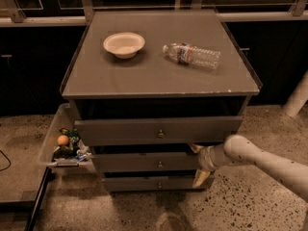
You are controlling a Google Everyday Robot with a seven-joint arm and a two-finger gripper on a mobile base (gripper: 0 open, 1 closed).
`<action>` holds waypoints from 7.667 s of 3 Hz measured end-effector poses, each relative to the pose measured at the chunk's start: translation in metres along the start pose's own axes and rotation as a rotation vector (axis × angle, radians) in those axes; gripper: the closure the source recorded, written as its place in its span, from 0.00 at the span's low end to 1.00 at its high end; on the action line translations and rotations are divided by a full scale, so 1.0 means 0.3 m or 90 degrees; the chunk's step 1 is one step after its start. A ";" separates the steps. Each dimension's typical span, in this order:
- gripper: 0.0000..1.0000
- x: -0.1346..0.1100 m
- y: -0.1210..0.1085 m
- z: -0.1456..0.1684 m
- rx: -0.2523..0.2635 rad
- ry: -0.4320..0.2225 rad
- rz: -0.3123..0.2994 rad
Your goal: Open middle drawer
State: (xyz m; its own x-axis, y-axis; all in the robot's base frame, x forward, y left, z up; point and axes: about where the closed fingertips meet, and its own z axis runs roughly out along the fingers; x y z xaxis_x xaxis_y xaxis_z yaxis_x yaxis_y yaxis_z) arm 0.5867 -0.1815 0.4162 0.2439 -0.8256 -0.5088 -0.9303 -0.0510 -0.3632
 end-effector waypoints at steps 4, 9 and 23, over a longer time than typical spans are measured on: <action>0.42 0.109 0.029 0.045 -0.036 0.014 0.049; 0.39 0.089 0.014 0.012 -0.036 0.015 0.051; 0.89 0.074 0.531 -0.178 -0.102 -0.031 0.043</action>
Offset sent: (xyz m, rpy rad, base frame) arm -0.0044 -0.0470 -0.0497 -0.0267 0.1728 -0.1013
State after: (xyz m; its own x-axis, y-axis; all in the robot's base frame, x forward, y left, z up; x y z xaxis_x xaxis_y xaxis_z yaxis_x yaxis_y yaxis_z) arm 0.4293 -0.2381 0.3887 0.1880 -0.8022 -0.5667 -0.9759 -0.0876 -0.1998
